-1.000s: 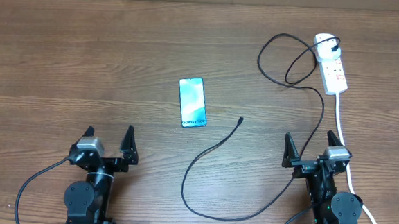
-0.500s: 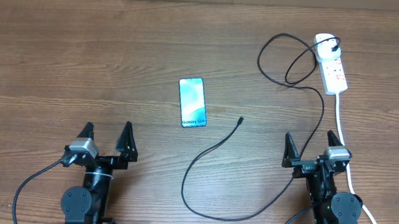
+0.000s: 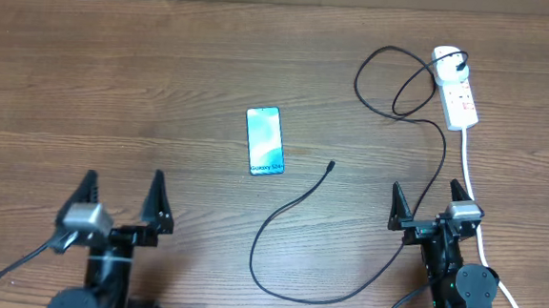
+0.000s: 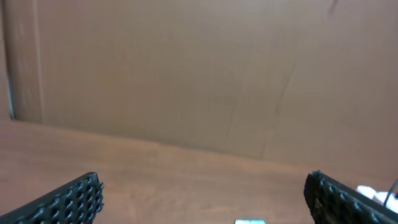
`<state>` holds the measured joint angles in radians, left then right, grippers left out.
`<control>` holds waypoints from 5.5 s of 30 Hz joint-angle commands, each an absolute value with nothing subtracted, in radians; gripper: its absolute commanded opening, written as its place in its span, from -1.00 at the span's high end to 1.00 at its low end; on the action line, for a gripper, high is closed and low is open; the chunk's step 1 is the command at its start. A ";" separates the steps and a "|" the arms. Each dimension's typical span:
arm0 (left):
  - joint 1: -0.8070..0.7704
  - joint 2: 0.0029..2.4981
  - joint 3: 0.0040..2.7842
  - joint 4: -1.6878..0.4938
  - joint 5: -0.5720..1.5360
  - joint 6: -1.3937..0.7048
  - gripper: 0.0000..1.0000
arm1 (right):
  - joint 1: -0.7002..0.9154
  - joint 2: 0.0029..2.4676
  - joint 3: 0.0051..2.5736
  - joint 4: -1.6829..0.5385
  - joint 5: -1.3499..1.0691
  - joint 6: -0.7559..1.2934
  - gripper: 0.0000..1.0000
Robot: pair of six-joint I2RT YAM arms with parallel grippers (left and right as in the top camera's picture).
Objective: Plug charger to phone and switch on socket
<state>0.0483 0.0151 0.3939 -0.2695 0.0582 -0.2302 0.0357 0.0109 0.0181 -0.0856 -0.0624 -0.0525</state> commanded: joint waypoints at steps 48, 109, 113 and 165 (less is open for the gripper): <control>0.052 1.036 1.669 -1.437 0.234 -0.143 -1.00 | 0.042 0.003 0.008 -0.081 -0.053 -0.054 -1.00; -0.281 1.185 1.308 -1.377 0.251 -0.323 -0.99 | 0.042 0.003 0.008 -0.081 -0.053 -0.054 -1.00; -0.294 1.193 1.279 -1.349 0.250 -0.347 -0.99 | 0.042 0.003 0.008 -0.081 -0.053 -0.054 -1.00; -0.518 1.381 1.213 -1.140 0.288 -0.434 -1.00 | 0.042 0.003 0.008 -0.081 -0.053 -0.054 -1.00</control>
